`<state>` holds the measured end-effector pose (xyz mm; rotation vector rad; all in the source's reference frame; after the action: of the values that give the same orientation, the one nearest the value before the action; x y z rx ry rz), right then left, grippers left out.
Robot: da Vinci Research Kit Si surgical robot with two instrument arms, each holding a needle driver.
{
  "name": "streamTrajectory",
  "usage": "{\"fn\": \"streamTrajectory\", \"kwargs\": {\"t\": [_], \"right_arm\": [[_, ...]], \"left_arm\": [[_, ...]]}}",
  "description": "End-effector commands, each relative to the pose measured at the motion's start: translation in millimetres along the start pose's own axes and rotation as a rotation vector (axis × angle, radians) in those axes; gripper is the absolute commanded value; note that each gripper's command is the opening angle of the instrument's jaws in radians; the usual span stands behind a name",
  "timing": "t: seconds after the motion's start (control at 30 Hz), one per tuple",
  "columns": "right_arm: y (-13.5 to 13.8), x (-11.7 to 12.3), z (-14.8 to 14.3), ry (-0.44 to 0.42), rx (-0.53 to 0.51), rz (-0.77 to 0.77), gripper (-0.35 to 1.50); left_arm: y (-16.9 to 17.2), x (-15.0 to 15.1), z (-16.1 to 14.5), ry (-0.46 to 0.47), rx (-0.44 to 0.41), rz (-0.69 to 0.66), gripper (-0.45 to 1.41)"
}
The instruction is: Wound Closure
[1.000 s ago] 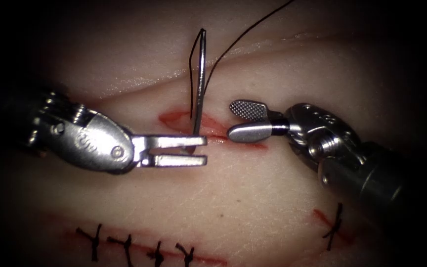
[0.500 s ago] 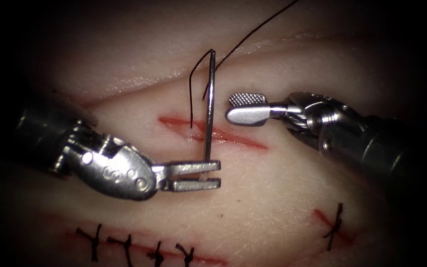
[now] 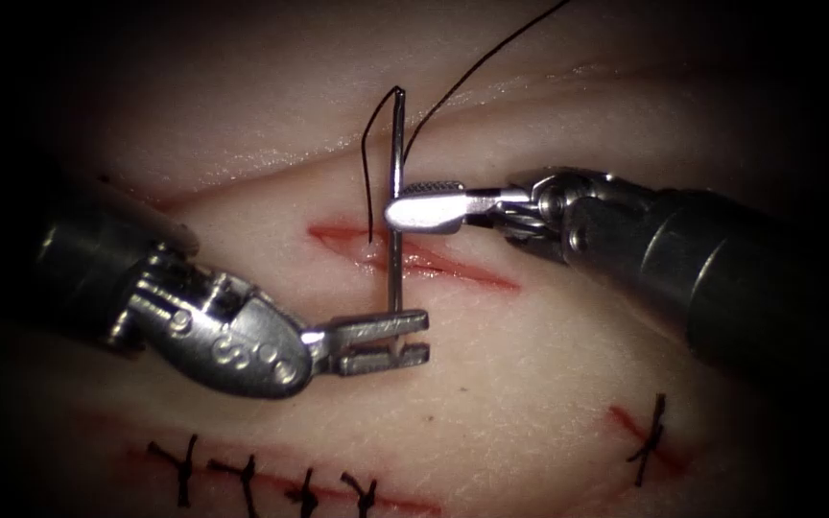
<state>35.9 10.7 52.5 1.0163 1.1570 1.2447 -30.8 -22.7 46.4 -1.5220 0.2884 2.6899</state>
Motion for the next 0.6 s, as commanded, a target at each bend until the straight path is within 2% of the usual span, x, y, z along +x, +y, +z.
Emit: {"fn": "streamTrajectory", "kwargs": {"t": [0.03,0.33,0.6], "right_arm": [[0.3,0.0,1.1,-0.006,0.004,-0.004,1.20],[0.8,-0.1,1.7,-0.024,0.013,0.008,1.03],[0.7,-0.3,2.1,-0.030,0.029,0.023,1.10]], "left_arm": [[0.7,-0.4,0.4,-0.002,-0.003,-0.001,-0.45],[0.9,-0.4,0.4,0.007,-0.009,0.003,-0.45],[0.8,-0.7,0.7,0.013,-0.018,0.005,-0.45]]}}
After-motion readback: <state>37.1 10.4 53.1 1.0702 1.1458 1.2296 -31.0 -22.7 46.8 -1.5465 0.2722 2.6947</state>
